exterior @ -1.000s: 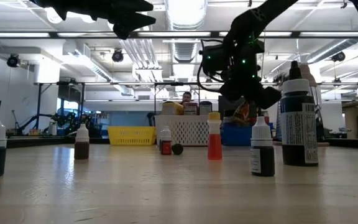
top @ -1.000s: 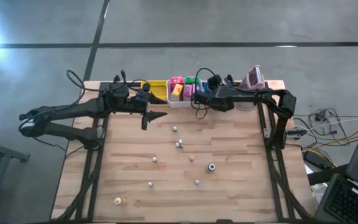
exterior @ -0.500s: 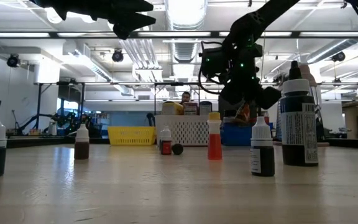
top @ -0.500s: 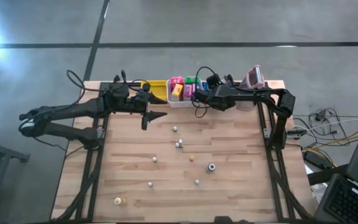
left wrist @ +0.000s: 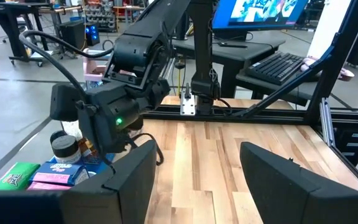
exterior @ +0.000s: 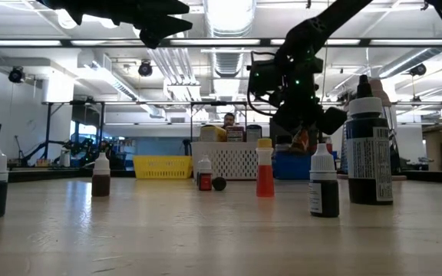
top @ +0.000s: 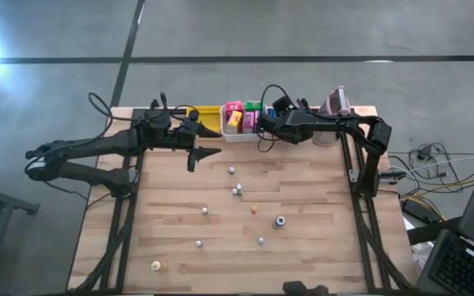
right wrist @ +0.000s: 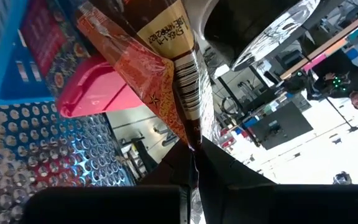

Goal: Pick & Place Kitchen Items
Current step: Put the orange seasoning pack into the blue basket

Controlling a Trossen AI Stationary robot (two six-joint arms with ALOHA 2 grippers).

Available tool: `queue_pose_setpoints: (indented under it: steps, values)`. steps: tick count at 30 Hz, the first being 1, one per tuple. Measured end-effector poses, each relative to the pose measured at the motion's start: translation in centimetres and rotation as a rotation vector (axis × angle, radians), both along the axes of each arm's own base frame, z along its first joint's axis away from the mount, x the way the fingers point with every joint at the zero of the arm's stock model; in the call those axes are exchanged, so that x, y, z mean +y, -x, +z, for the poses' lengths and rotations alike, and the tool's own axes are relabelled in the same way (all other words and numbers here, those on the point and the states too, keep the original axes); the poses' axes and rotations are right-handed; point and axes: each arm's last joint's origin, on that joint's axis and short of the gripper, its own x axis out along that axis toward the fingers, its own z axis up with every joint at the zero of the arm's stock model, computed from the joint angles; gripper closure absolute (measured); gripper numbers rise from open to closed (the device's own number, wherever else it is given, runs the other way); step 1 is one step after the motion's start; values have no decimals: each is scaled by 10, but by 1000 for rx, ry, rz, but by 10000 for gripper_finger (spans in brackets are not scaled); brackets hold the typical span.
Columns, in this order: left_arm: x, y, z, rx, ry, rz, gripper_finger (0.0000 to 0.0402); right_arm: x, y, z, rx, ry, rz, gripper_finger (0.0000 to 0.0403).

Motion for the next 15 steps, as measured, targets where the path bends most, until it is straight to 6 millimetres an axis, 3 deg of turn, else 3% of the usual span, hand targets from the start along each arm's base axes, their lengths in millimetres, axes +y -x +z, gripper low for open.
queue_pose_setpoints:
  steps: [15]
  values:
    - [0,0,0,1,-2,0,163,-4,5,-12,23,-80,32,395]
